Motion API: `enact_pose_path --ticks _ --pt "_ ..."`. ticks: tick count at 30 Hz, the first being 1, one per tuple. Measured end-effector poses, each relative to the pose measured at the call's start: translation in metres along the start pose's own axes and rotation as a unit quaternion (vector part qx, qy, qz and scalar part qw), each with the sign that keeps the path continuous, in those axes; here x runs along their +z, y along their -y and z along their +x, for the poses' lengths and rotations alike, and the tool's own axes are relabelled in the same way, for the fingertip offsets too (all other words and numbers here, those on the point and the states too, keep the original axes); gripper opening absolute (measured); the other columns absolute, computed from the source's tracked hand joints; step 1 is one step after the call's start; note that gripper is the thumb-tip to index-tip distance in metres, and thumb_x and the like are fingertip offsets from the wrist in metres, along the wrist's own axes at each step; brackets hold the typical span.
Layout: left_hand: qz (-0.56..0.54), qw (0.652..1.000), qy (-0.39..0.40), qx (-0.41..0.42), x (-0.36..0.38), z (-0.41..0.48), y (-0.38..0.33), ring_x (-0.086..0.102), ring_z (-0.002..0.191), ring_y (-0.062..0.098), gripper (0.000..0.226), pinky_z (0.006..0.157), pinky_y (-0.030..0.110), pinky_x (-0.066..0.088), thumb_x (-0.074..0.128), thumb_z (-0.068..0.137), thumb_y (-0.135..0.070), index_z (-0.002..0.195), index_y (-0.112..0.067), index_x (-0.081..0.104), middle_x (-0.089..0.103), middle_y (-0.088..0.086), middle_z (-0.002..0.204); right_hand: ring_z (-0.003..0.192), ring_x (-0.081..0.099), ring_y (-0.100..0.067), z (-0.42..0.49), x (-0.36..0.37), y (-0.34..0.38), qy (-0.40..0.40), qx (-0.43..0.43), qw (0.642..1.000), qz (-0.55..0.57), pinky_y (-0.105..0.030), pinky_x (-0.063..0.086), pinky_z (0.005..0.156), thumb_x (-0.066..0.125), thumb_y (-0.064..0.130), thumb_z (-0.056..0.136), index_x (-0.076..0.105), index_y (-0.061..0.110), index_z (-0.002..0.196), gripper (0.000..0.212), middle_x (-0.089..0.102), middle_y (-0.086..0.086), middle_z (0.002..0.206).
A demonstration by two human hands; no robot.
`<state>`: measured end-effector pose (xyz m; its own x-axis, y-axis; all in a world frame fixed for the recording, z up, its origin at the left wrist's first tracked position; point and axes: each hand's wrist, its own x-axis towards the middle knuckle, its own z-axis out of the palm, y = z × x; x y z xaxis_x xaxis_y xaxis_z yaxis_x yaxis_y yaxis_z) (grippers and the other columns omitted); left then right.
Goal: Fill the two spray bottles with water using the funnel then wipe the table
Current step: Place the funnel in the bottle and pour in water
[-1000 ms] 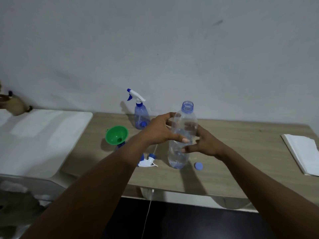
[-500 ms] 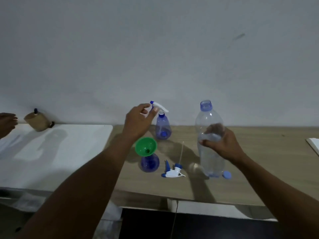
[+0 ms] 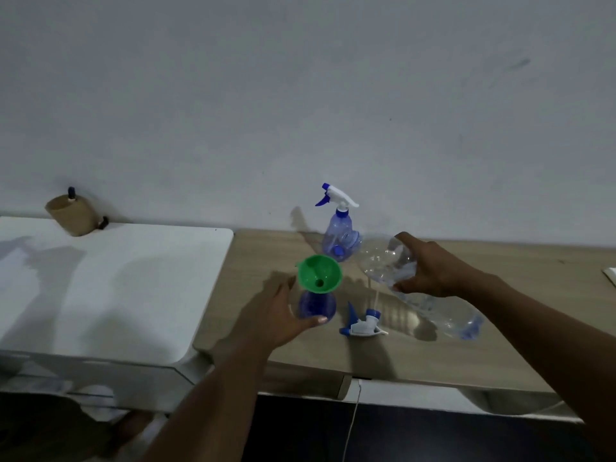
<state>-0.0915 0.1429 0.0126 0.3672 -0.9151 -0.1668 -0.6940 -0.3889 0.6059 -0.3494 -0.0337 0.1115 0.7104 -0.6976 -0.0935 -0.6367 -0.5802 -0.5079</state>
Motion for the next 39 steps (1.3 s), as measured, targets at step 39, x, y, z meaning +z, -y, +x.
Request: enact_pose_path --ticks 39 --pt "-0.055 0.998 -0.002 0.038 0.052 0.045 0.021 0.062 0.109 0.023 0.062 0.089 0.029 0.047 0.086 0.069 -0.036 0.125 -0.021 0.064 0.063 0.002 0.125 0.082 0.053 -0.021 0.018 0.005 0.02 0.097 0.047 0.959 -0.263 -0.03 0.041 0.064 0.081 0.028 0.074 0.034 0.024 0.134 0.076 0.048 0.003 0.096"
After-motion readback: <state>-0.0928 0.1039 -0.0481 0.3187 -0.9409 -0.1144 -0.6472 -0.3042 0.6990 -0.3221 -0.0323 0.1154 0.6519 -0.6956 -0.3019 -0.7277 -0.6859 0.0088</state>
